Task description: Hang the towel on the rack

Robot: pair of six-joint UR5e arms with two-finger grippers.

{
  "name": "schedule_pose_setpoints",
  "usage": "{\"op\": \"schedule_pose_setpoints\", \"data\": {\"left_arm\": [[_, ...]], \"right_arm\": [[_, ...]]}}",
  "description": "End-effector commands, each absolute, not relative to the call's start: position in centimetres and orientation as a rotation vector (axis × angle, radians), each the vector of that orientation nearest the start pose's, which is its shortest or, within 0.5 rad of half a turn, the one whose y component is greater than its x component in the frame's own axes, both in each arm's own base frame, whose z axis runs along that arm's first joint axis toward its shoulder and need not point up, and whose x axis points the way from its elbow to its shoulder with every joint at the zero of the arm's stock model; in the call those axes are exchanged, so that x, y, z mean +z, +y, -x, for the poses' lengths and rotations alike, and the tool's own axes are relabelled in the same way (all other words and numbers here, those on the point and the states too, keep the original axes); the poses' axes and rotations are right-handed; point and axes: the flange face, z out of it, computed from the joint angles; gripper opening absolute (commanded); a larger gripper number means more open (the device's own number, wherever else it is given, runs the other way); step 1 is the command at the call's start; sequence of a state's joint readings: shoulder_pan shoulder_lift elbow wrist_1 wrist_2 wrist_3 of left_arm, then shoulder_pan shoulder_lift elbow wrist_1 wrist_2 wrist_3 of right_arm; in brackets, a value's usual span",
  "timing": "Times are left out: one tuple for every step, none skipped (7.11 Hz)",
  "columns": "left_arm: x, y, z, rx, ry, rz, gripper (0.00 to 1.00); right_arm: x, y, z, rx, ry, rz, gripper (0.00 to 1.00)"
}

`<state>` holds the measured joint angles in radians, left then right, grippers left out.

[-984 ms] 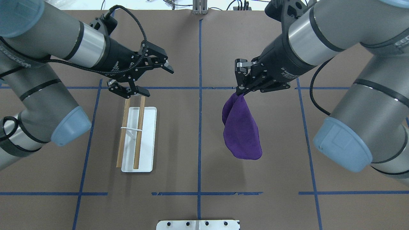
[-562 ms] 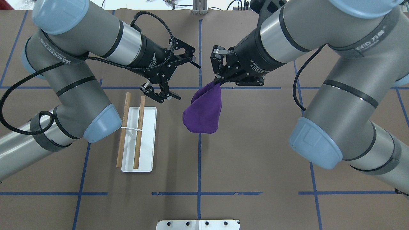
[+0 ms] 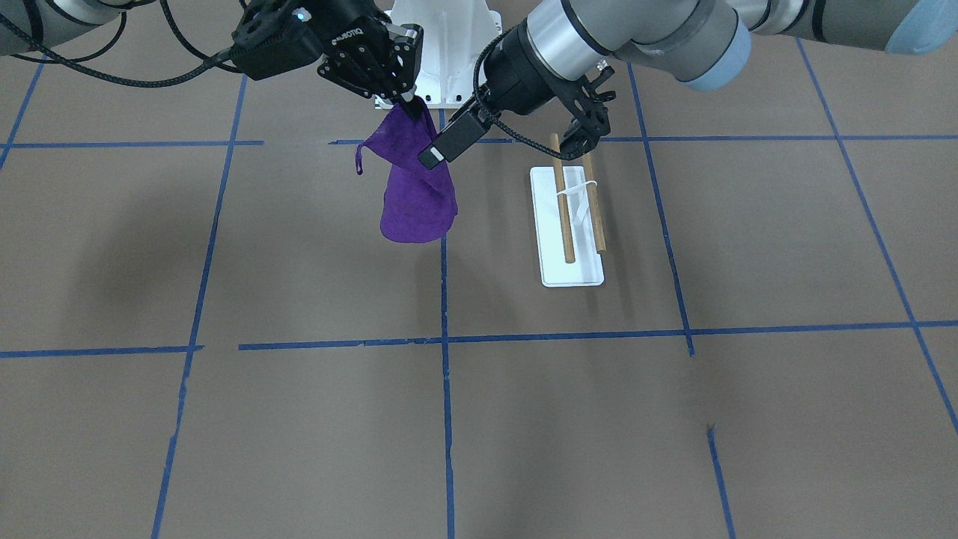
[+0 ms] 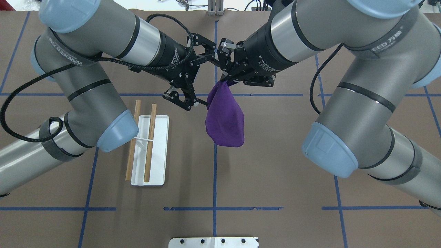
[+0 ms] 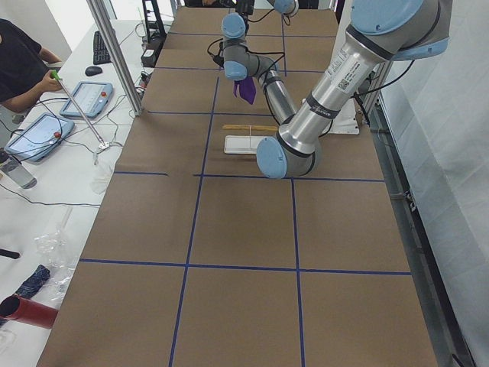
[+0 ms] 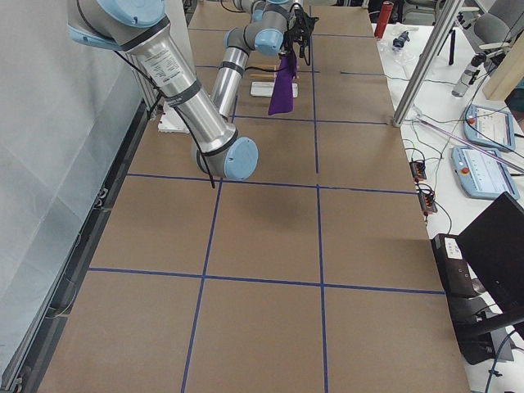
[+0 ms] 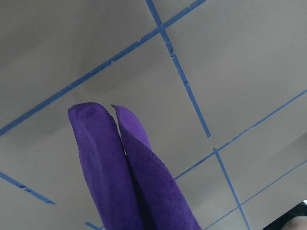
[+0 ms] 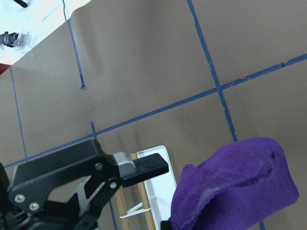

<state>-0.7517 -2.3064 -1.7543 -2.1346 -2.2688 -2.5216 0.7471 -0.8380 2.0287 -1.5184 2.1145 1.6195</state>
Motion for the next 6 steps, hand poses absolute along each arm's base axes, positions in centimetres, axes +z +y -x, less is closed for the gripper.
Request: {"op": "schedule_pose_setpoints", "data": {"left_arm": [[7.15,-46.48,-39.71,-0.853,1.39,0.733,0.92],[7.34,-46.37,-39.87,-0.852,1.386,0.735,0.87],[7.42,-45.95,-40.37,-0.843,1.381,0.741,0.74],[7.28,-45.89,-40.32,-0.842,1.384,0.742,0.6],[7.32,-45.8,-40.35,-0.841,1.383,0.743,0.25],[7.26,-45.73,-40.3,-0.833,1.389,0.741,0.0]], "right_arm": [[4.14,-42.81,34.18,0.346,-1.308,0.028,0.0],[4.1,-42.86,34.21,0.347,-1.308,0.026,0.0],[4.08,-42.83,34.21,0.345,-1.309,0.027,0.0],[4.08,-42.83,34.21,0.345,-1.309,0.027,0.0],[3.88,-42.76,34.13,0.353,-1.313,0.033,0.0],[3.83,-42.8,34.17,0.355,-1.313,0.034,0.0]]}}
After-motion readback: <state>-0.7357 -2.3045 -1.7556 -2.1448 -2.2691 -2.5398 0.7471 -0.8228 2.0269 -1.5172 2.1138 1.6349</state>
